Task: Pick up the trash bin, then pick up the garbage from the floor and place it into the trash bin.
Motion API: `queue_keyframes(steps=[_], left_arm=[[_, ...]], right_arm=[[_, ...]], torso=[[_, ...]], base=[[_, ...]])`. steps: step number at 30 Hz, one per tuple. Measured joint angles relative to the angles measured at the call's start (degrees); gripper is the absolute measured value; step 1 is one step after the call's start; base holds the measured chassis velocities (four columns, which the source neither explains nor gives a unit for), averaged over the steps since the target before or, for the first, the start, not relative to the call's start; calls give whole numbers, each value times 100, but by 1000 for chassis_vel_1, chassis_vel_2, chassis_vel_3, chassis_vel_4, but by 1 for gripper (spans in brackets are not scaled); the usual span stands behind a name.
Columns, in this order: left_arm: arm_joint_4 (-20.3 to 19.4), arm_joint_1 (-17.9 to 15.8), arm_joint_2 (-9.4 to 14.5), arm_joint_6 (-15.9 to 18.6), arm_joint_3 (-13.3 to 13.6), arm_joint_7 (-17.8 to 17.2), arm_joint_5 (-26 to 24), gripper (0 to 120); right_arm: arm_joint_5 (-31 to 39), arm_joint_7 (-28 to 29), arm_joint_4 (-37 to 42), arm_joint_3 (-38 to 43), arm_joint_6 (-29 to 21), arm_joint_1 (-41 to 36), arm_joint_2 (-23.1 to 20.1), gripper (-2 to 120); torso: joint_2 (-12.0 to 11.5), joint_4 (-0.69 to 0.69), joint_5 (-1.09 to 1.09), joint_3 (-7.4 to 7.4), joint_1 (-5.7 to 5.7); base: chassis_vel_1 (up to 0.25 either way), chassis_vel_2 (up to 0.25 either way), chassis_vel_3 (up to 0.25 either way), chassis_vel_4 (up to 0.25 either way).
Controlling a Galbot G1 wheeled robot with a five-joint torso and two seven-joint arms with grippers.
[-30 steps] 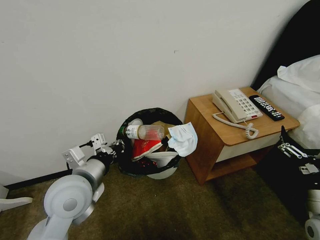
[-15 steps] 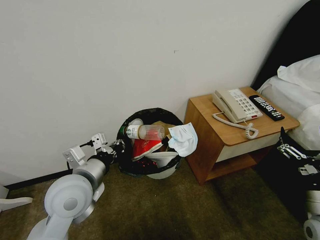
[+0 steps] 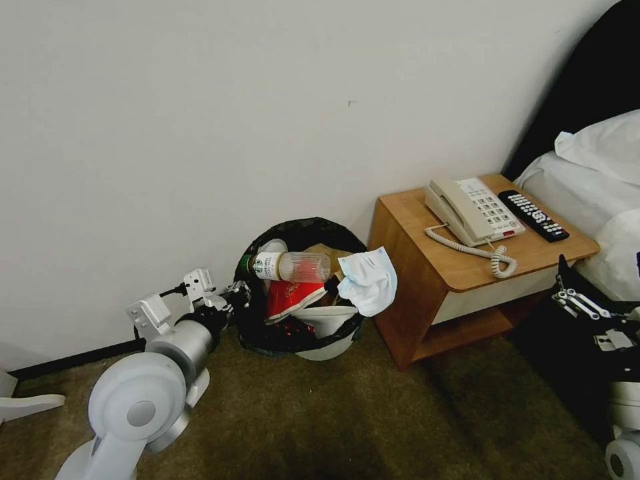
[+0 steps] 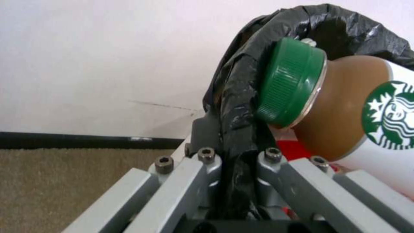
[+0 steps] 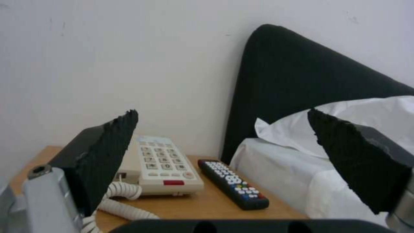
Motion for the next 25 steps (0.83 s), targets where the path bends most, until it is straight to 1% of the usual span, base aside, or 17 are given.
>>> queue_keyframes(steps=[5,14,25], left_arm=[[-64,52,0,-1,-72,-1,0,4],[-119,57,2,-1,-75,-25,-11,4],[-180,176,-7,-1,-117,-24,20,4]], right_arm=[[-20,-3,36,0,9,-18,19,100],[-23,-4,73,-11,11,-40,25,100],[-58,-9,89,-21,38,-70,26,100]], torso=[[0,0,0,0,0],[0,0,0,0,0],[0,0,0,0,0]], base=[[0,0,0,0],[0,0,0,0],[0,0,0,0]])
